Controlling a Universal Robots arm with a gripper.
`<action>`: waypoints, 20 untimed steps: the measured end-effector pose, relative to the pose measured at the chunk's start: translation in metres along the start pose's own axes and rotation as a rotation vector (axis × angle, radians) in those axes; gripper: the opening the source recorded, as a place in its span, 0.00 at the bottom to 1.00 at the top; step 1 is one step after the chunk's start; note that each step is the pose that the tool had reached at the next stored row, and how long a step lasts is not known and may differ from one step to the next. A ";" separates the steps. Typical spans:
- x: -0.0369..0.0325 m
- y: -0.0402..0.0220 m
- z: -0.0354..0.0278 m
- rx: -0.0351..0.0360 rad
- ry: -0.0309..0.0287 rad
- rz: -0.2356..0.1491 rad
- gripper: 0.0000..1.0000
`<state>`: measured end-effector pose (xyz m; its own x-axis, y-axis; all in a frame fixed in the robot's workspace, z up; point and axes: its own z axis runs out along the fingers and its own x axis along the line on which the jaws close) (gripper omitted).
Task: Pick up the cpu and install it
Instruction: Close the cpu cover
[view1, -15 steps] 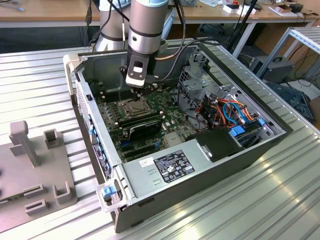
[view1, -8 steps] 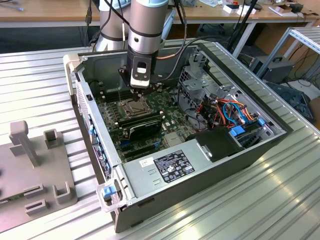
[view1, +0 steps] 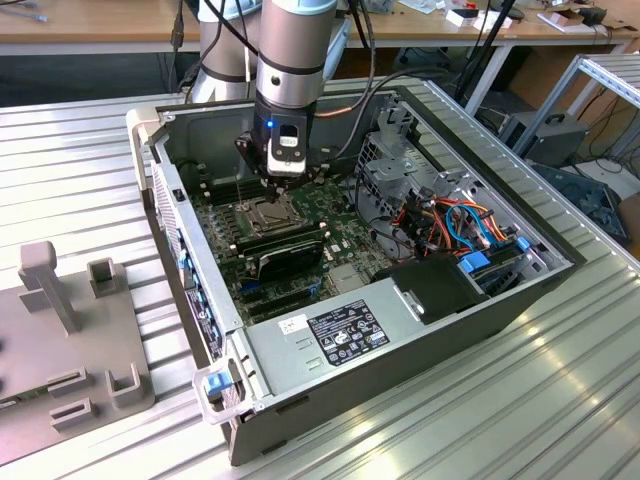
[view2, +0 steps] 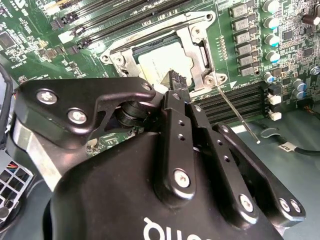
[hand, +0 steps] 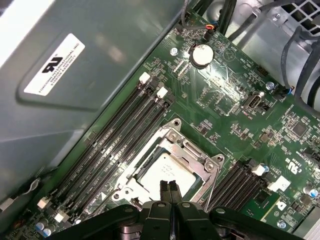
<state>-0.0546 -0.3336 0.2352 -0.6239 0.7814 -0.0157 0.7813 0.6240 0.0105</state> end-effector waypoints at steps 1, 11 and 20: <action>0.0000 0.0000 0.0000 -0.0001 0.0000 -0.007 0.11; 0.0000 0.0000 0.0000 -0.0040 0.0026 -0.250 0.11; 0.0000 0.0000 0.0000 -0.0070 0.0047 -0.444 0.11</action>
<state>-0.0546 -0.3336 0.2352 -0.8990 0.4376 -0.0157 0.4375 0.8992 0.0105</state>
